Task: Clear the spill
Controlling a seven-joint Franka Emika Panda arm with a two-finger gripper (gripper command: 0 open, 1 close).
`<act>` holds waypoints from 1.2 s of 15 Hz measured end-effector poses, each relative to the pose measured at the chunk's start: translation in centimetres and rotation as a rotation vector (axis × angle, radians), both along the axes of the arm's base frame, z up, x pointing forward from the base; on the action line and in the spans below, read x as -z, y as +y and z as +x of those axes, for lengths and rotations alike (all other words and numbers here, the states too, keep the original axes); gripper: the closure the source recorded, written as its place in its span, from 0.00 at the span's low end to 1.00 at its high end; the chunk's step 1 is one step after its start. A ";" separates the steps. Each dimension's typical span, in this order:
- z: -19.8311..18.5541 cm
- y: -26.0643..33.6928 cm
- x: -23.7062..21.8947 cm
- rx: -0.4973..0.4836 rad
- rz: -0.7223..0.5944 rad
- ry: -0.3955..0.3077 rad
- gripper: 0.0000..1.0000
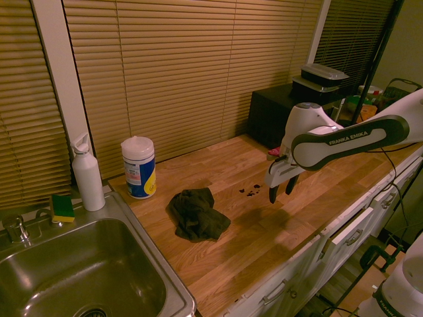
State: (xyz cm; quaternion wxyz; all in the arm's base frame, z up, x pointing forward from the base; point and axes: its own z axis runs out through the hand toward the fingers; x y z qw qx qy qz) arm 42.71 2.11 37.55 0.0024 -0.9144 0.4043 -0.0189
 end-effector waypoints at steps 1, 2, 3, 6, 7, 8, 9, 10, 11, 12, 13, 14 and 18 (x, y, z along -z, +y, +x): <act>0.0 0.0 0.1 0.000 0.000 0.001 0.00; 0.0 0.0 0.1 0.000 0.000 0.003 0.00; 0.0 0.0 0.1 -0.001 0.000 0.003 0.00; 0.1 0.7 0.0 0.006 0.030 -0.013 0.00; 0.1 1.4 0.0 0.005 0.044 -0.021 0.00; 0.1 2.4 0.0 0.000 0.061 -0.028 0.00; 0.0 3.8 -0.1 -0.006 0.077 -0.034 0.00; -0.1 5.4 -0.2 -0.016 0.087 -0.047 0.00; -0.3 7.2 -0.3 -0.027 0.091 -0.058 0.00; -0.7 9.1 -0.4 -0.039 0.096 -0.062 0.00; -1.0 10.8 -0.6 -0.051 0.105 -0.066 0.00; -1.1 12.4 -1.3 -0.059 0.114 -0.076 0.00; -0.8 17.1 -4.6 -0.059 0.149 -0.127 0.00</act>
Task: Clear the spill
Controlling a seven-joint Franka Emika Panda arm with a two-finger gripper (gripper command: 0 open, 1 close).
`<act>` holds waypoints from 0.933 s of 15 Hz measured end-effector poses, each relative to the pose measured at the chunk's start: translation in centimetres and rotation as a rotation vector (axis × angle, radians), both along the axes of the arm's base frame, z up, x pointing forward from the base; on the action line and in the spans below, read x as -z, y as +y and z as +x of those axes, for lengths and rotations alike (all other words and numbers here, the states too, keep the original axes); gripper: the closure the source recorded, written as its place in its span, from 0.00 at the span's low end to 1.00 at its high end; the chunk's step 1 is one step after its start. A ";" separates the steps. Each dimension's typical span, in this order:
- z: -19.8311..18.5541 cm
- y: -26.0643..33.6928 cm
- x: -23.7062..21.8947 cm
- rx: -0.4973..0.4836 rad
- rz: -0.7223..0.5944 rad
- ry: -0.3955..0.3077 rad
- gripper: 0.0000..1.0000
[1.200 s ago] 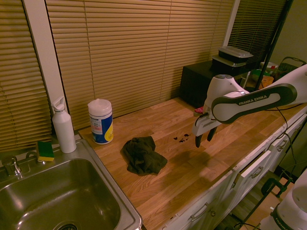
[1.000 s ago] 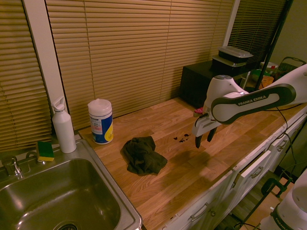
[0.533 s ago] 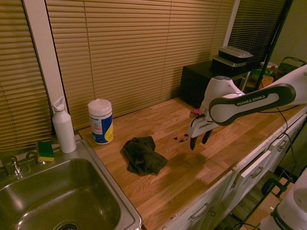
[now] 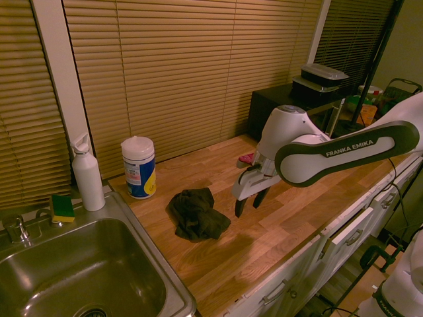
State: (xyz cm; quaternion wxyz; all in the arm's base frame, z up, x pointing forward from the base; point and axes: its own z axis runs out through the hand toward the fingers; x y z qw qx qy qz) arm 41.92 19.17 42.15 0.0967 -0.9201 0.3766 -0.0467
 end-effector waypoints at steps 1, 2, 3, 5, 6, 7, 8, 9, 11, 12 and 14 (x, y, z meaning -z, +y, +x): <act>0.3 1.0 -0.6 0.009 0.009 -0.008 0.00; 0.8 2.1 -1.0 0.019 0.018 -0.013 0.00; 1.4 3.2 -1.1 0.024 0.025 -0.017 0.00; 2.9 5.4 -0.6 0.023 0.035 -0.035 0.00; 3.8 6.2 -0.5 0.024 0.036 -0.056 0.00; 4.7 6.9 -0.4 0.034 0.031 -0.078 0.00; 5.6 7.4 -0.4 0.046 0.019 -0.098 0.00; 6.5 7.9 -0.3 0.063 0.001 -0.118 0.00; 8.0 8.4 0.8 0.092 -0.032 -0.138 0.00; 8.9 8.5 1.4 0.113 -0.047 -0.148 0.00; 10.6 8.5 2.9 0.138 -0.064 -0.146 0.00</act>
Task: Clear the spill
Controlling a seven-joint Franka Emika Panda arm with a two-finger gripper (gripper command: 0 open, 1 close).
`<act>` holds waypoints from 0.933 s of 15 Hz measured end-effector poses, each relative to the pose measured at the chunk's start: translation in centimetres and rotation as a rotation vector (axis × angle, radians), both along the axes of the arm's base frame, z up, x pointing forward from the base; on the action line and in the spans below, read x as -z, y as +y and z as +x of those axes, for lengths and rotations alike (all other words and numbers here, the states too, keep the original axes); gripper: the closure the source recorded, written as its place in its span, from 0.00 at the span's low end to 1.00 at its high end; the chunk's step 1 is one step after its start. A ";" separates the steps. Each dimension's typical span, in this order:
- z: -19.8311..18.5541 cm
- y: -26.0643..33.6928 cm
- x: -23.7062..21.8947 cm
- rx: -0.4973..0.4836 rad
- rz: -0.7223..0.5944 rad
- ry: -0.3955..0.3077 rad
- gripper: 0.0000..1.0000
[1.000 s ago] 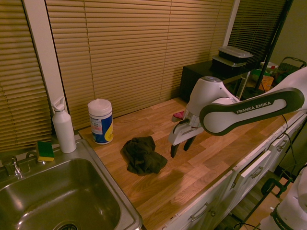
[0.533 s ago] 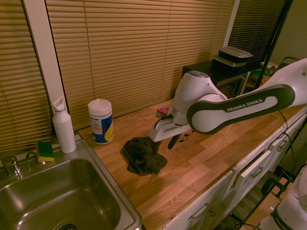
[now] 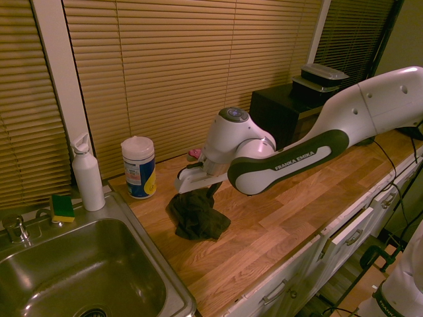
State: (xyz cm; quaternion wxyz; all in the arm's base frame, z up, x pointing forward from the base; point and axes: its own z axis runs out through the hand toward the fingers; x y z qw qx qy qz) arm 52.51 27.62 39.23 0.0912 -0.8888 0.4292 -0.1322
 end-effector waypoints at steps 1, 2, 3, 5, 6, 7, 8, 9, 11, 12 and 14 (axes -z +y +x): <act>0.8 -0.1 0.8 0.007 -0.003 0.004 0.00; 1.5 -0.2 1.7 0.013 -0.006 0.012 0.00; 2.2 -0.2 2.5 0.019 -0.007 0.020 0.00; 3.2 -0.2 3.8 0.027 -0.010 0.033 1.00; 3.6 -0.2 4.1 0.031 -0.011 0.037 1.00; 3.8 -0.4 4.4 0.037 -0.011 0.043 1.00; 3.9 -0.5 4.6 0.043 -0.012 0.054 1.00; 4.0 -0.7 4.8 0.048 -0.012 0.065 1.00; 4.1 -0.9 5.0 0.056 -0.011 0.079 1.00; 4.1 -1.0 5.1 0.056 -0.011 0.081 1.00; 4.1 -1.0 5.1 0.055 -0.007 0.084 1.00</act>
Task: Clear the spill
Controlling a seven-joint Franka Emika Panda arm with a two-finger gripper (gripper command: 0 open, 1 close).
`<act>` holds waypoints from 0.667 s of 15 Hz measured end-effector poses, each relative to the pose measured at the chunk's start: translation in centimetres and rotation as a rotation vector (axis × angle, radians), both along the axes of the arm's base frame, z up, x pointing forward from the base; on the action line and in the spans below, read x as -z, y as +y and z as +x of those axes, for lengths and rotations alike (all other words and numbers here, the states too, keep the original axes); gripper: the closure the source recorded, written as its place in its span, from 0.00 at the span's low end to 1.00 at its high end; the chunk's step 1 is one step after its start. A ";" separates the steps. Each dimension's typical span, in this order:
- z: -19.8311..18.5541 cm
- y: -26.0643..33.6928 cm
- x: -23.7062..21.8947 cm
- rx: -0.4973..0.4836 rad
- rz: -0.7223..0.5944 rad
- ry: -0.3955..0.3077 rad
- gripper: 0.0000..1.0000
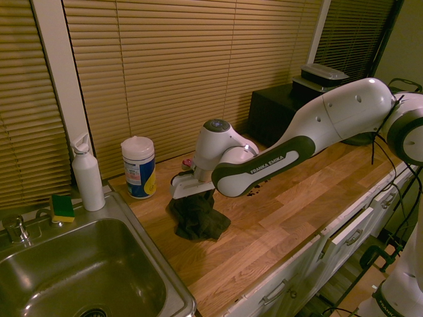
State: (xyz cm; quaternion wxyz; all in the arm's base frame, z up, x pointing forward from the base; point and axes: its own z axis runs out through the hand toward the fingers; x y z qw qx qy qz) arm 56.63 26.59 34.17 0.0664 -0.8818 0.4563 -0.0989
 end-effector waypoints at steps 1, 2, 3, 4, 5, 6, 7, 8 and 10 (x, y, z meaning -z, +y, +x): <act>0.0 -0.1 0.0 -0.002 0.002 0.002 1.00; 0.1 -0.1 0.0 -0.007 0.006 0.006 1.00; 0.1 -0.2 0.1 -0.013 0.010 0.011 1.00; 0.2 -0.4 0.1 -0.016 0.013 0.014 1.00; 0.2 -0.5 0.1 -0.017 0.016 0.016 1.00; 0.3 -0.6 0.1 -0.021 0.016 0.019 1.00; 0.3 -0.8 0.1 -0.027 0.016 0.021 1.00; 0.4 -0.9 0.1 -0.034 0.017 0.024 1.00; 0.5 -1.2 0.2 -0.044 0.015 0.029 1.00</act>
